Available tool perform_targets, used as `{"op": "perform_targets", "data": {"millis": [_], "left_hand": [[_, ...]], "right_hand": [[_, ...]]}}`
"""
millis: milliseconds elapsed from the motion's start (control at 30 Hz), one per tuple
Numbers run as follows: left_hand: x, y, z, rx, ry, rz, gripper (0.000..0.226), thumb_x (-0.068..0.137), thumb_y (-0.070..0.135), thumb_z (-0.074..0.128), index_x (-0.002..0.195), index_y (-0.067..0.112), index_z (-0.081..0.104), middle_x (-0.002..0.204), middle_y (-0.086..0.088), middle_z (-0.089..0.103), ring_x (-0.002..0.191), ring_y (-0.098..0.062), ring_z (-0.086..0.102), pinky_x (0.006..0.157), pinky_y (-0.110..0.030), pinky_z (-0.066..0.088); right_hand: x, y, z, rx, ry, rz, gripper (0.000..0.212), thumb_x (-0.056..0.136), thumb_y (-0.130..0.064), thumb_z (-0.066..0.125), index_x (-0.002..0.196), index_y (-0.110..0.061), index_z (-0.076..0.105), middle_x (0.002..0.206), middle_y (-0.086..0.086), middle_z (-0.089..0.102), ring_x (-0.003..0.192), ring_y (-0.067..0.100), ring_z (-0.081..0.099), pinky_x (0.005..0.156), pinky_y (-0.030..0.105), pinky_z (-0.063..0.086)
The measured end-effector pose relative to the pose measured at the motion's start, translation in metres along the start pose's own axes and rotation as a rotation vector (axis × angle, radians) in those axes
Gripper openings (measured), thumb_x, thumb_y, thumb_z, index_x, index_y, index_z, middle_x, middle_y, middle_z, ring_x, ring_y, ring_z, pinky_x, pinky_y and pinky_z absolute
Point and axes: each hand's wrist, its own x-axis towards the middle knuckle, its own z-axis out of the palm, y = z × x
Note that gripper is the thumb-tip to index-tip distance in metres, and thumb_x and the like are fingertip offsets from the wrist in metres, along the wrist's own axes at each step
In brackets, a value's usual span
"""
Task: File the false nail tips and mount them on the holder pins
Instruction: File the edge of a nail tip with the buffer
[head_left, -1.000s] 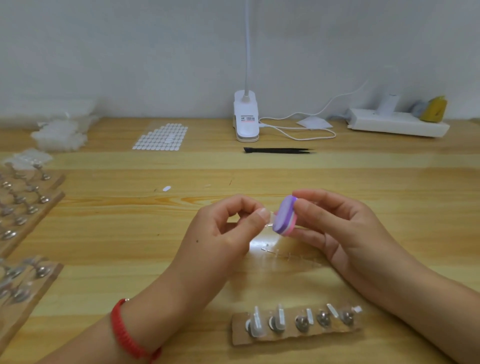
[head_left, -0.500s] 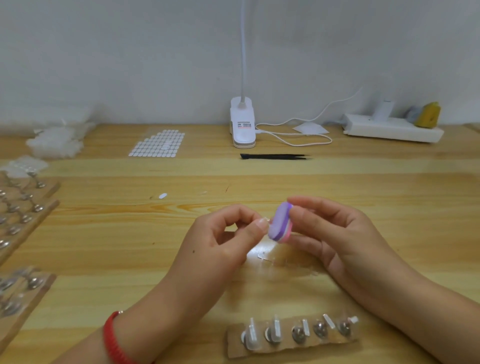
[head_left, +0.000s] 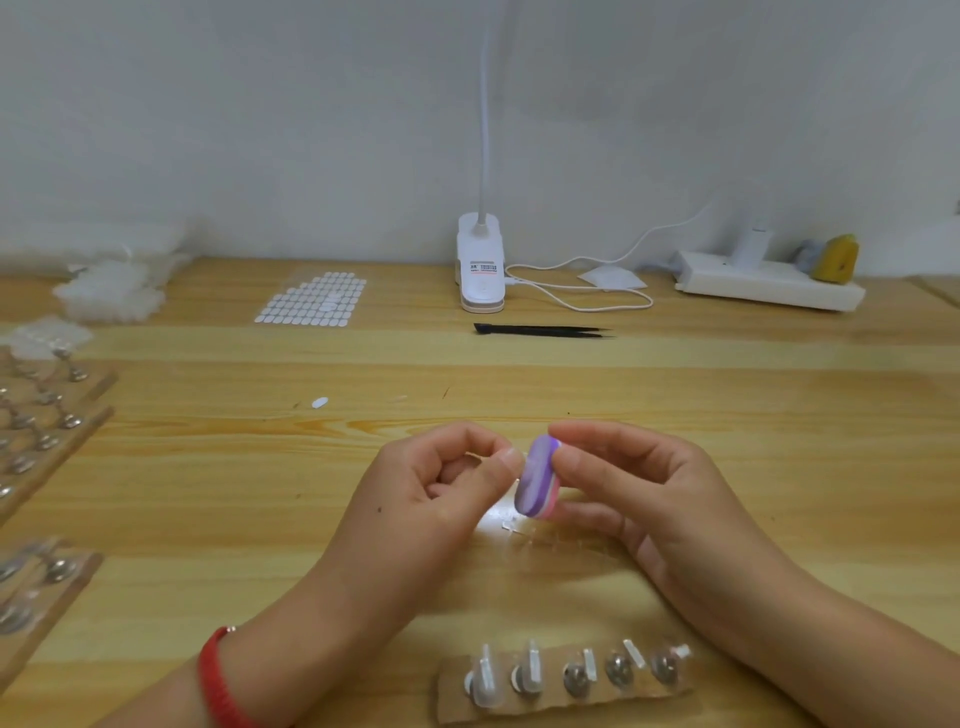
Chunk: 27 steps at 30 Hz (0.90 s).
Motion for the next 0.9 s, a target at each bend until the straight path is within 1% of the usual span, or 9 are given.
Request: {"op": "perform_targets", "data": {"millis": [67,167,333,400,500,600,767,833,900], "left_hand": [[-0.0002,0.0012,0.0004,0.002,0.002,-0.009,0.016,0.078,0.034,0.064,0.072,0.020,0.066,0.046,0.010,0.022,0.042,-0.008,0.017,0.040,-0.014,0.018],[-0.0006,0.0021,0.0013,0.008,0.019,0.010,0.023,0.069,0.043,0.060,0.070,0.020,0.065,0.045,0.010,0.022,0.041,-0.008,0.017,0.040,-0.014,0.019],[-0.0002,0.0014,0.0003,0.011,0.019,0.017,0.026,0.072,0.042,0.059,0.074,0.017,0.065,0.045,0.009,0.023,0.041,-0.007,0.018,0.041,-0.012,0.020],[-0.0002,0.0011,-0.0004,0.000,0.005,0.014,0.026,0.072,0.042,0.060,0.075,0.017,0.066,0.046,0.007,0.024,0.042,-0.008,0.018,0.041,-0.014,0.020],[-0.0001,0.0015,-0.0010,0.002,-0.013,0.021,0.024,0.071,0.045,0.060,0.074,0.022,0.067,0.045,0.007,0.023,0.041,-0.008,0.017,0.040,-0.013,0.019],[-0.0006,0.0023,-0.0020,0.004,-0.014,0.016,0.019,0.071,0.046,0.060,0.073,0.029,0.067,0.044,0.010,0.021,0.040,-0.007,0.018,0.040,-0.012,0.020],[-0.0011,0.0014,-0.0013,-0.002,-0.030,0.012,0.016,0.072,0.045,0.060,0.074,0.030,0.066,0.044,0.011,0.022,0.040,-0.007,0.019,0.041,-0.013,0.021],[-0.0004,0.0006,-0.0008,-0.032,-0.024,0.011,0.015,0.074,0.042,0.063,0.073,0.027,0.066,0.046,0.009,0.026,0.042,-0.006,0.022,0.042,-0.012,0.023],[0.0009,-0.0013,-0.0019,-0.060,-0.003,0.016,0.018,0.078,0.038,0.072,0.071,0.023,0.066,0.049,0.008,0.036,0.043,-0.005,0.030,0.044,-0.011,0.028]], "right_hand": [[0.0005,-0.0001,-0.0003,0.000,-0.007,-0.002,0.056,0.047,-0.042,0.094,0.094,-0.016,0.078,0.091,0.009,0.076,0.074,0.023,0.074,0.065,0.023,0.057],[-0.0006,-0.0010,-0.0002,-0.004,-0.036,0.000,0.055,0.048,-0.037,0.094,0.096,-0.017,0.078,0.091,0.010,0.076,0.078,0.024,0.074,0.067,0.025,0.057],[-0.0013,-0.0015,0.0014,-0.033,-0.039,0.003,0.046,0.052,-0.020,0.093,0.096,-0.022,0.078,0.093,0.010,0.076,0.082,0.023,0.074,0.069,0.025,0.057],[-0.0012,-0.0020,0.0014,-0.005,-0.035,-0.002,0.047,0.052,-0.020,0.094,0.096,-0.021,0.077,0.095,0.010,0.076,0.082,0.024,0.074,0.068,0.026,0.058],[-0.0020,-0.0035,0.0010,0.013,-0.029,0.011,0.047,0.054,-0.020,0.087,0.100,-0.022,0.076,0.099,0.009,0.075,0.084,0.025,0.074,0.067,0.029,0.059],[-0.0011,-0.0030,0.0008,0.001,-0.034,0.012,0.043,0.055,-0.016,0.089,0.097,-0.018,0.078,0.096,0.007,0.075,0.082,0.023,0.074,0.067,0.025,0.058],[0.0001,-0.0017,0.0008,0.032,-0.028,-0.008,0.039,0.056,-0.020,0.081,0.095,-0.017,0.079,0.094,0.012,0.075,0.083,0.022,0.074,0.066,0.024,0.058],[0.0011,-0.0018,-0.0006,0.071,-0.005,-0.024,0.037,0.056,-0.020,0.080,0.093,-0.017,0.079,0.092,0.010,0.076,0.082,0.021,0.074,0.066,0.024,0.057],[0.0015,-0.0013,-0.0014,0.079,0.005,-0.032,0.036,0.056,-0.020,0.079,0.092,-0.017,0.079,0.090,0.009,0.075,0.081,0.020,0.074,0.067,0.024,0.057]]}}
